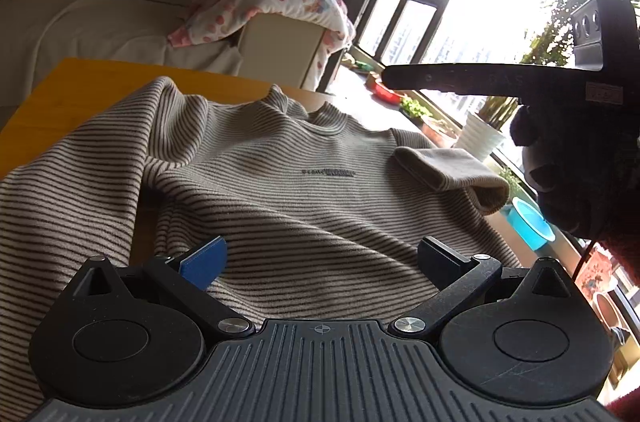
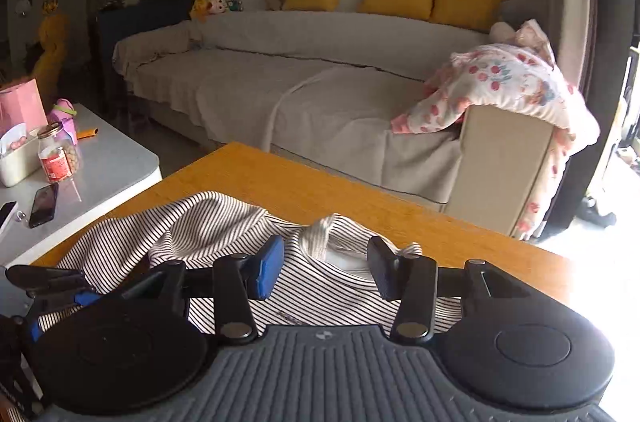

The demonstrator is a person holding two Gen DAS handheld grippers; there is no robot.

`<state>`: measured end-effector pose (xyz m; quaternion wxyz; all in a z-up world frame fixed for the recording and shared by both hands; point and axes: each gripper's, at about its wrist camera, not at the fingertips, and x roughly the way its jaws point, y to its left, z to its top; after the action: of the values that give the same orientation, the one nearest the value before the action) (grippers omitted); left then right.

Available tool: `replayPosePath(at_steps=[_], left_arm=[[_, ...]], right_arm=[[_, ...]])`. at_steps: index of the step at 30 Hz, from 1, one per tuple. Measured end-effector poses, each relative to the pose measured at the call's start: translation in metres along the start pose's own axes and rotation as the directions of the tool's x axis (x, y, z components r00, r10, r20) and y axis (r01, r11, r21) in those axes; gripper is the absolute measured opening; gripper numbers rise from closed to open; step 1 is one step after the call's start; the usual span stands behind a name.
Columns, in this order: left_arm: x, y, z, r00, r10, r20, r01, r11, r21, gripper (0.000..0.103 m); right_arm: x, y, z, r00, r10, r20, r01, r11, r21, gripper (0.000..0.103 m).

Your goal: Fold clothes

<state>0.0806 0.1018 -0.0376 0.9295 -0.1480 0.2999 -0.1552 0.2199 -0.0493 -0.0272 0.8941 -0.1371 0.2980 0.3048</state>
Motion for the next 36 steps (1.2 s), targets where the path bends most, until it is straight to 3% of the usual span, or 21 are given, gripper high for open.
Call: replayPosePath(at_steps=[4,6,7,10,11,14,16,18,21,23,26,28,31,36], left_arm=[[-0.003,0.010,-0.001,1.000,-0.015,0.000,0.015,0.999,-0.044,0.103],[-0.004,0.013,-0.001,1.000,-0.025,-0.001,0.025,0.998,-0.062,0.103],[-0.005,0.015,-0.001,1.000,-0.028,-0.001,0.028,0.997,-0.067,0.103],[-0.005,0.015,-0.001,0.999,-0.039,-0.001,0.038,0.997,-0.067,0.103],[-0.005,0.016,-0.001,0.999,-0.043,-0.002,0.043,0.997,-0.068,0.103],[-0.003,0.014,-0.002,0.999,-0.043,-0.016,0.042,0.997,-0.057,0.103],[-0.002,0.014,-0.002,0.999,-0.042,-0.017,0.041,0.998,-0.055,0.103],[-0.001,0.016,-0.002,0.999,-0.044,-0.018,0.043,0.997,-0.068,0.103],[0.001,0.018,0.001,0.999,-0.049,-0.016,0.047,0.996,-0.079,0.103],[0.002,0.018,0.000,0.999,-0.049,-0.015,0.047,0.996,-0.079,0.103],[0.002,0.019,0.000,0.999,-0.053,-0.012,0.052,0.995,-0.087,0.103],[0.002,0.020,-0.001,0.998,-0.055,-0.009,0.054,0.994,-0.092,0.103],[0.003,0.020,0.000,0.998,-0.057,-0.007,0.056,0.994,-0.098,0.103],[0.002,0.024,0.001,0.998,-0.069,0.000,0.069,0.990,-0.119,0.103]], right_arm=[[0.046,0.007,0.026,0.993,0.120,-0.014,-0.118,0.988,0.103,0.046],[0.075,0.012,0.029,0.991,0.124,-0.049,-0.119,0.987,0.106,0.026],[0.085,0.017,0.032,0.994,0.098,-0.052,-0.093,0.992,0.081,0.013],[0.099,0.026,0.043,1.000,-0.006,-0.008,0.005,1.000,-0.017,0.010],[0.107,0.025,0.046,0.999,-0.048,-0.011,0.047,0.998,-0.032,0.003],[0.130,0.012,0.050,0.987,-0.156,-0.035,0.154,0.987,-0.039,0.000],[0.130,-0.002,0.047,0.988,-0.151,-0.044,0.151,0.989,0.001,0.001],[0.110,-0.012,0.043,0.996,-0.084,-0.017,0.085,0.995,0.055,0.001],[0.046,-0.021,0.033,0.994,-0.083,0.065,0.080,0.996,0.041,0.013],[0.001,-0.026,0.025,0.988,-0.094,0.121,0.093,0.996,0.014,0.041],[-0.065,-0.027,0.006,0.971,-0.138,0.196,0.161,0.981,-0.106,0.060],[-0.093,-0.023,-0.013,0.967,-0.178,0.184,0.214,0.955,-0.204,0.064],[-0.107,-0.009,-0.044,0.975,-0.204,0.092,0.222,0.922,-0.317,0.064],[-0.074,0.018,-0.085,0.945,-0.322,0.055,0.311,0.840,-0.445,0.063]])
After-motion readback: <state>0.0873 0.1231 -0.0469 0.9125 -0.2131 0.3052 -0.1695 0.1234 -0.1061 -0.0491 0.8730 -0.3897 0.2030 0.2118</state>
